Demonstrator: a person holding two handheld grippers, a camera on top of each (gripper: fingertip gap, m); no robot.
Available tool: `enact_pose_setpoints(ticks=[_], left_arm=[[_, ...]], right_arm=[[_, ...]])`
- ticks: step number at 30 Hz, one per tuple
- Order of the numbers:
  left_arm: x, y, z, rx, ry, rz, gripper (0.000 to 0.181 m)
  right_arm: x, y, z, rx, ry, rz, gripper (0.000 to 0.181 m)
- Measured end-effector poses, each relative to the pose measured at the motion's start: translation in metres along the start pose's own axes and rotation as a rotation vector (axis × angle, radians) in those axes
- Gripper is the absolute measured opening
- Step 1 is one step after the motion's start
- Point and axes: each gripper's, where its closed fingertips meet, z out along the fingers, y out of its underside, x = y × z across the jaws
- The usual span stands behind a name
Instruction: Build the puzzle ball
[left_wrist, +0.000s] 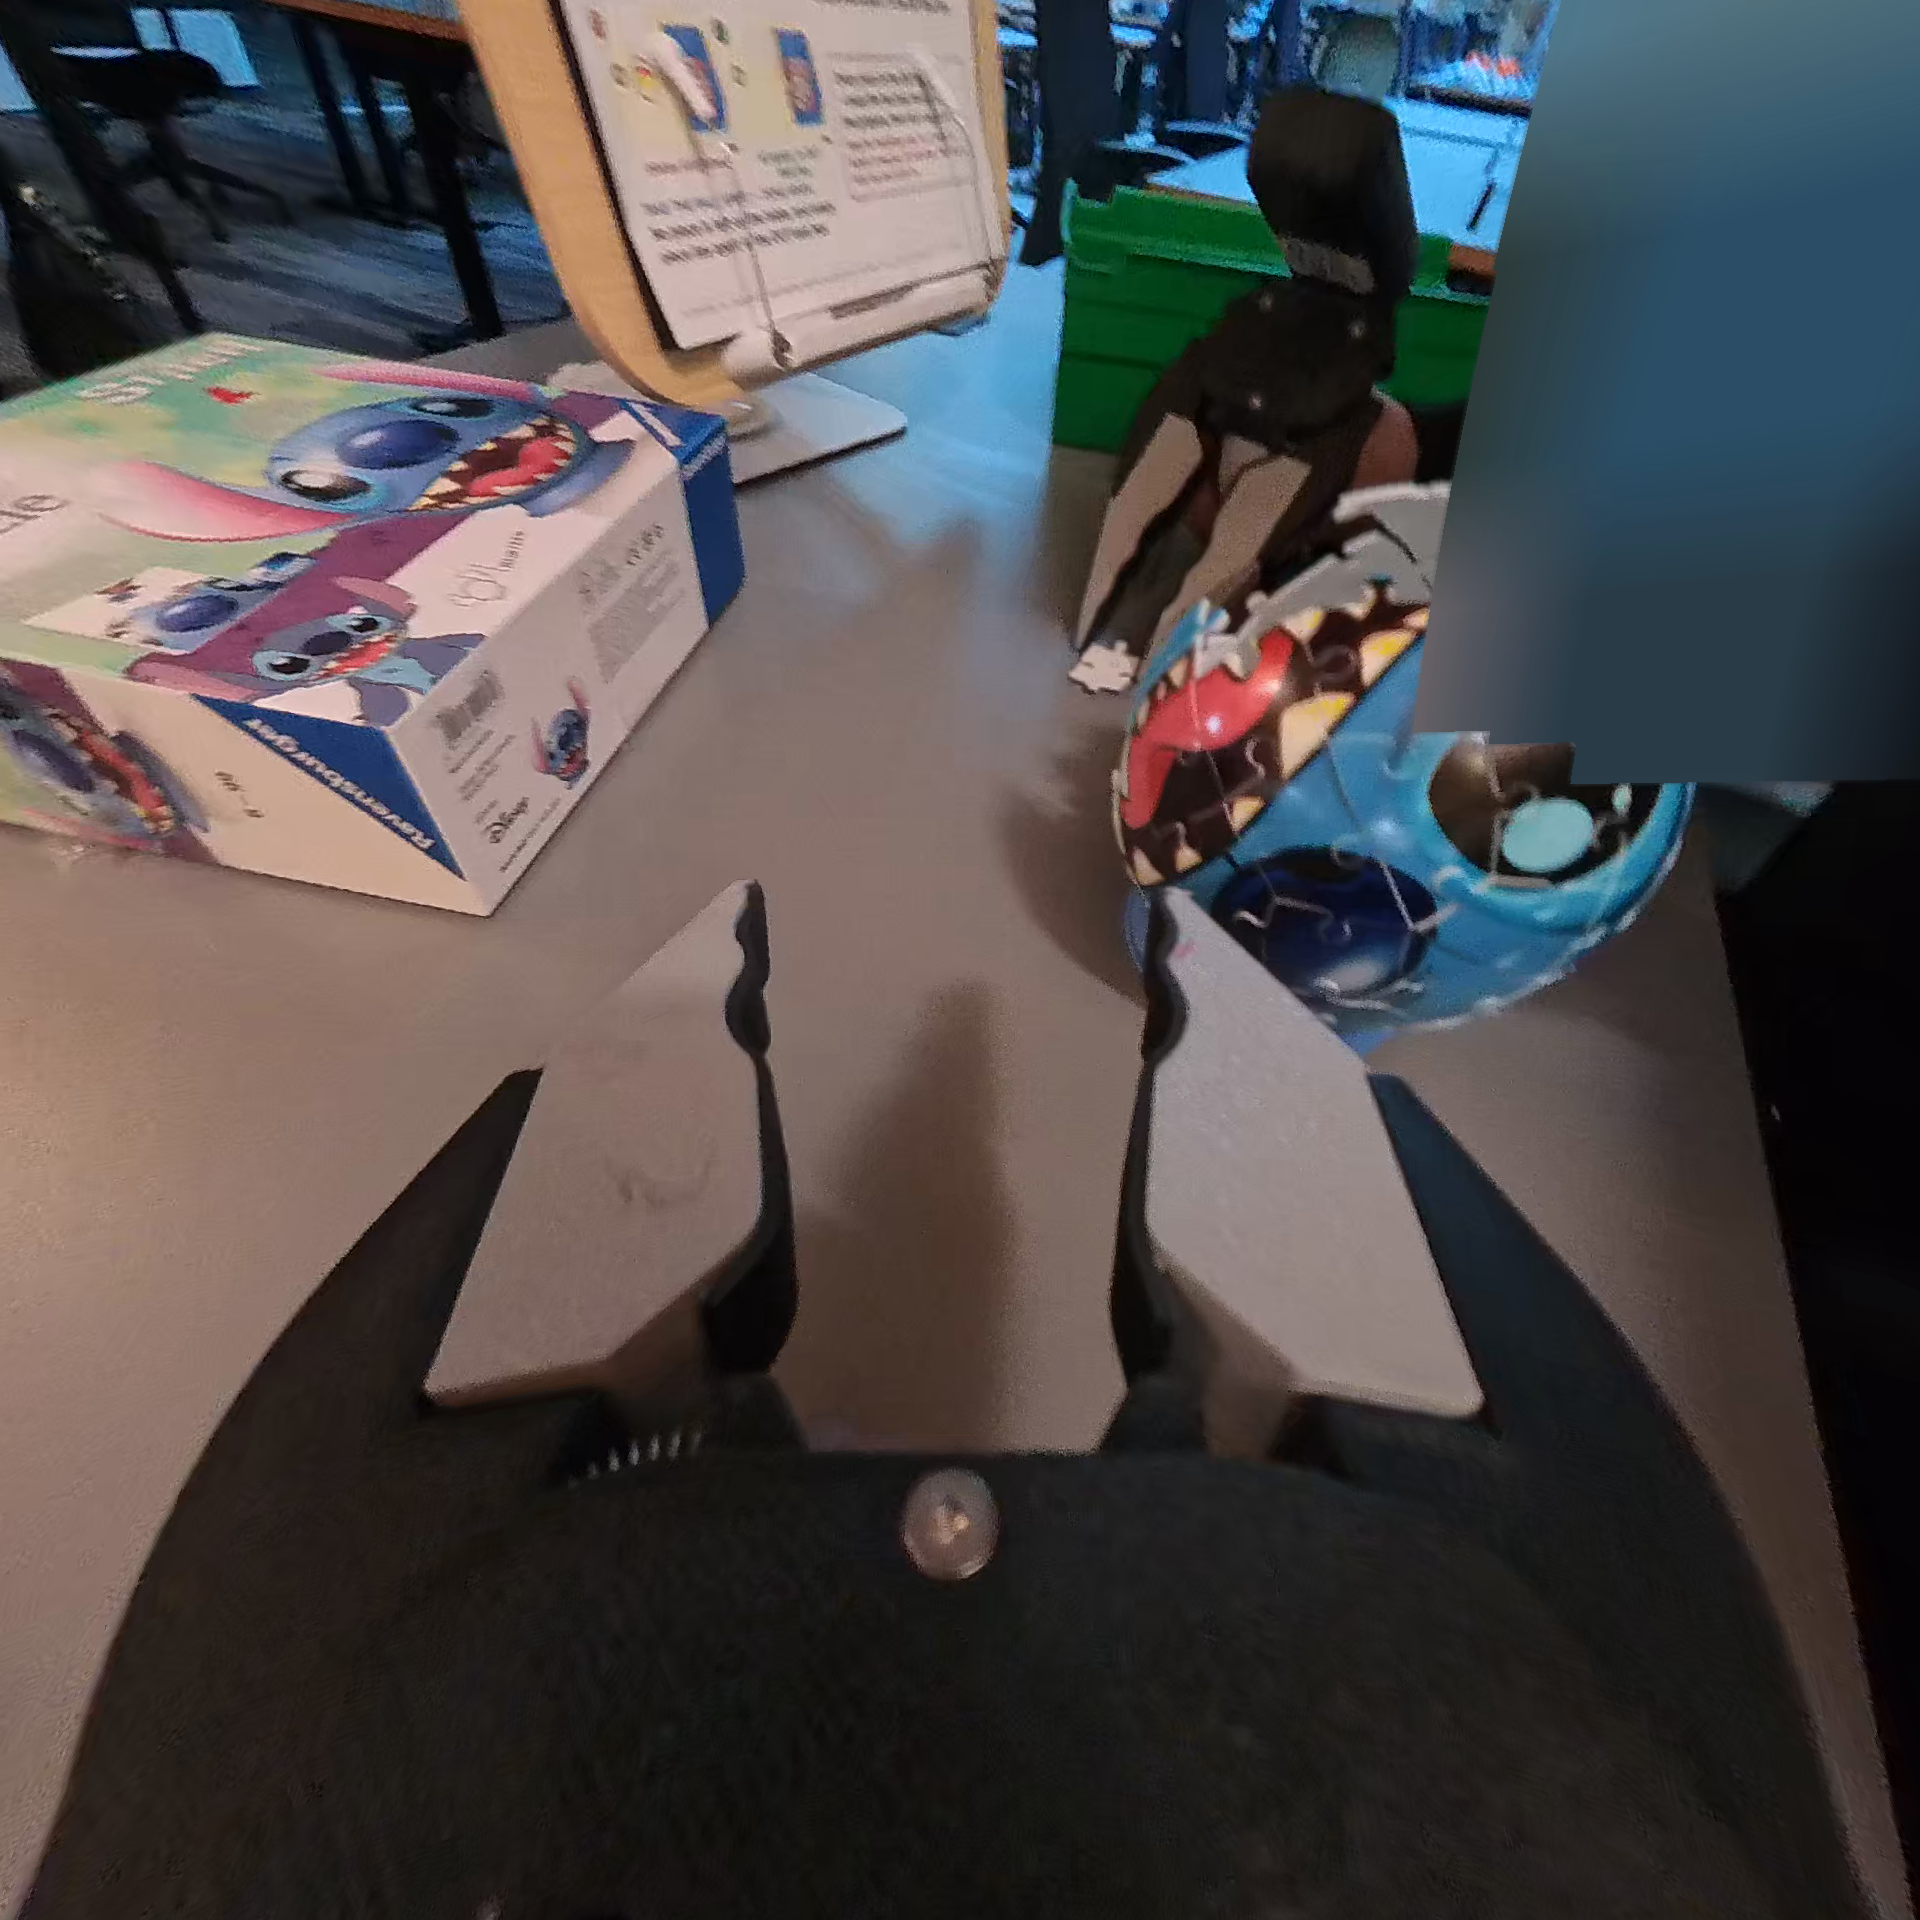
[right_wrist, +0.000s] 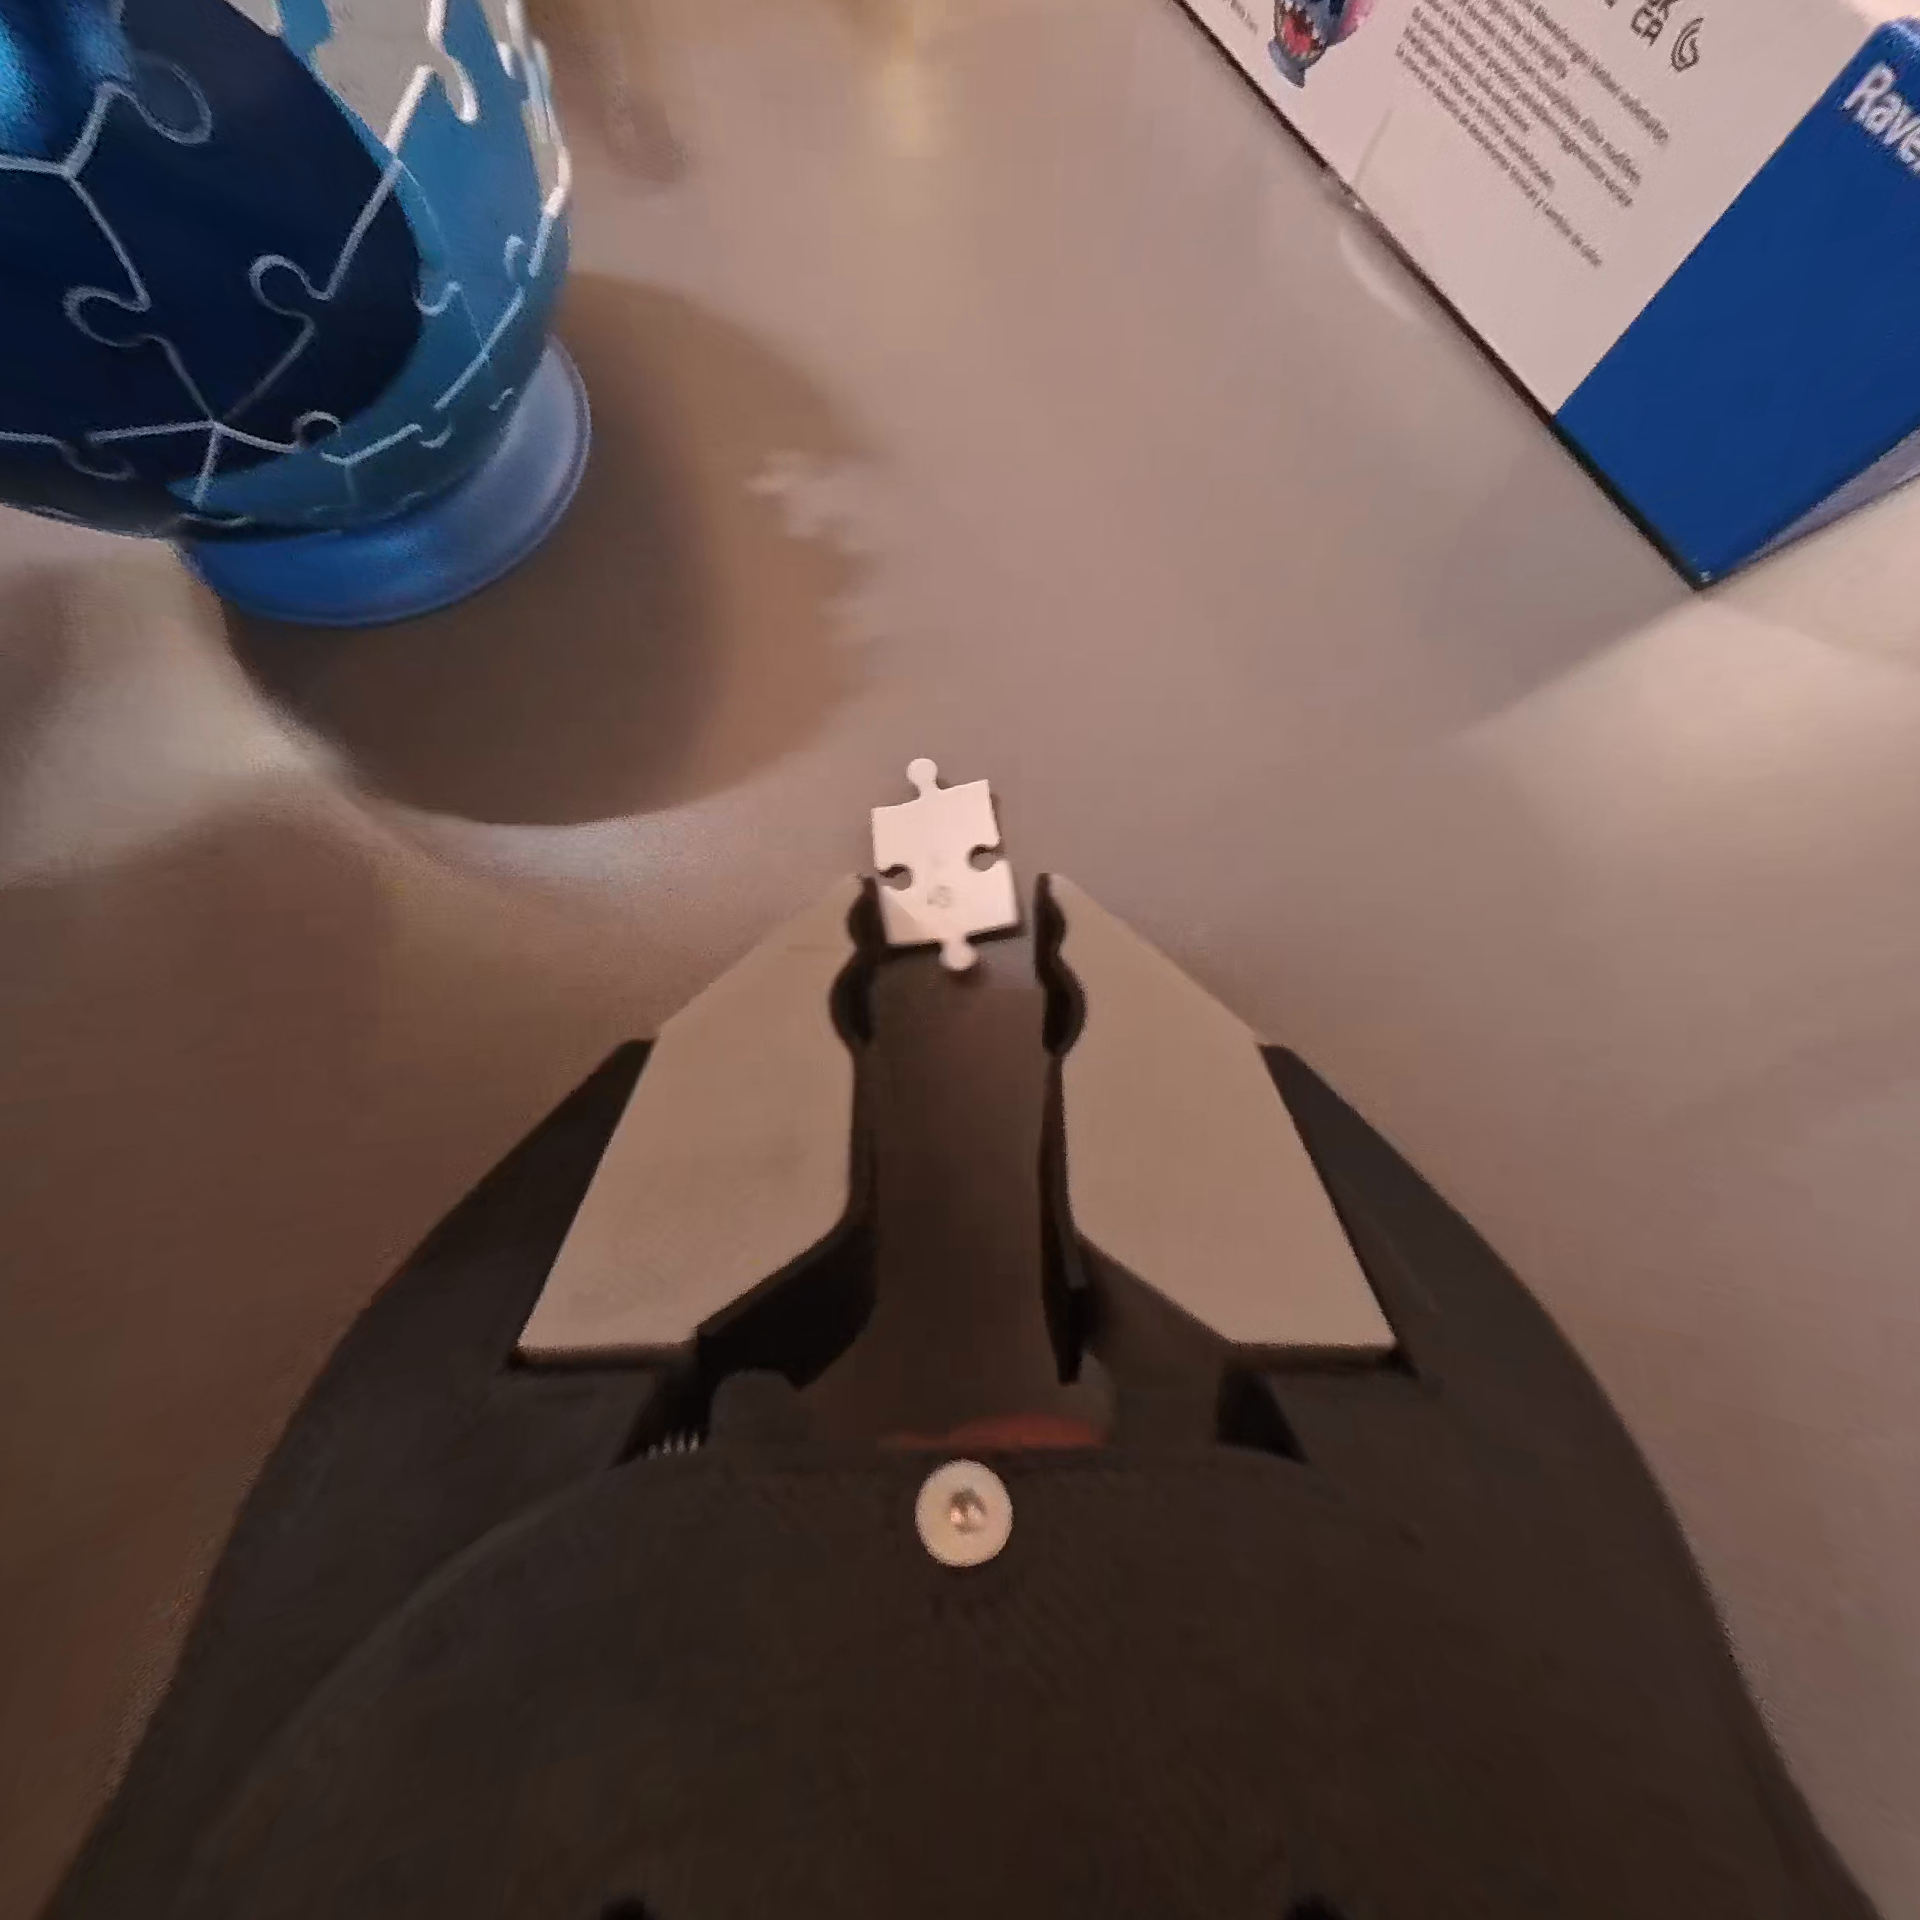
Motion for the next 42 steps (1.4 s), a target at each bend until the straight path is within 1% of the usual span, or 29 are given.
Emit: enact_pose_setpoints(ticks=[1, 4, 6, 9, 13, 17, 19, 20, 21, 22, 26, 30, 31, 32, 33, 34, 36, 39, 40, 42], left_arm=[[-0.004, -0.003, 0.0, 0.005, -0.018, -0.018, 0.068], [-0.013, -0.015, 0.003, -0.007, -0.072, -0.029, 0.065], [-0.017, -0.025, 0.008, -0.027, -0.097, -0.018, 0.057], [-0.021, -0.035, 0.029, -0.125, -0.091, -0.005, 0.054], [-0.02, -0.039, 0.082, -0.306, 0.017, 0.009, 0.053], [-0.02, -0.053, 0.129, -0.383, 0.184, -0.18, 0.054], [-0.022, -0.054, 0.142, -0.403, 0.239, -0.282, 0.053], [-0.026, -0.053, 0.147, -0.406, 0.235, -0.315, 0.048], [-0.029, -0.051, 0.15, -0.406, 0.235, -0.331, 0.041], [-0.03, -0.049, 0.153, -0.403, 0.242, -0.335, 0.039], [-0.029, -0.041, 0.158, -0.404, 0.267, -0.354, 0.04], [-0.021, -0.044, 0.162, -0.372, 0.349, -0.414, 0.039], [-0.017, -0.045, 0.162, -0.365, 0.377, -0.43, 0.031], [-0.016, -0.046, 0.163, -0.352, 0.394, -0.434, 0.003], [-0.017, -0.048, 0.164, -0.332, 0.391, -0.431, 0.0], [-0.021, -0.048, 0.165, -0.319, 0.373, -0.416, 0.0], [-0.027, -0.055, 0.163, -0.259, 0.331, -0.371, 0.0], [-0.032, -0.077, 0.153, -0.109, 0.312, -0.362, 0.0], [-0.034, -0.082, 0.149, -0.071, 0.304, -0.36, 0.0], [-0.035, -0.093, 0.143, 0.01, 0.297, -0.351, 0.0]], right_arm=[[0.001, 0.0, 0.0, 0.0, -0.003, -0.007, 0.023], [0.003, -0.003, 0.002, 0.004, 0.003, -0.026, 0.023], [0.002, -0.013, 0.001, 0.034, 0.018, -0.047, 0.023], [0.005, -0.032, -0.005, 0.069, 0.081, -0.109, 0.023], [0.021, -0.066, -0.007, 0.102, 0.197, -0.216, 0.023], [0.032, -0.099, 0.002, 0.149, 0.243, -0.267, 0.023], [0.035, -0.108, 0.007, 0.161, 0.261, -0.288, 0.023], [0.036, -0.112, 0.008, 0.165, 0.271, -0.299, 0.023], [0.036, -0.114, 0.009, 0.167, 0.274, -0.31, 0.023], [0.035, -0.115, 0.01, 0.166, 0.272, -0.317, 0.023], [0.035, -0.117, 0.01, 0.182, 0.258, -0.319, 0.023], [0.035, -0.116, 0.014, 0.181, 0.245, -0.331, 0.023], [0.035, -0.116, 0.015, 0.181, 0.243, -0.335, 0.023], [0.035, -0.116, 0.017, 0.174, 0.242, -0.34, 0.023], [0.037, -0.115, 0.018, 0.161, 0.251, -0.348, 0.017], [0.042, -0.113, 0.018, 0.149, 0.277, -0.357, 0.007], [0.05, -0.109, 0.013, 0.146, 0.291, -0.336, 0.013], [0.057, -0.11, 0.003, 0.217, 0.24, -0.189, 0.02], [0.056, -0.115, 0.0, 0.268, 0.205, -0.129, 0.021], [0.048, -0.129, -0.002, 0.364, 0.081, -0.023, 0.025]])
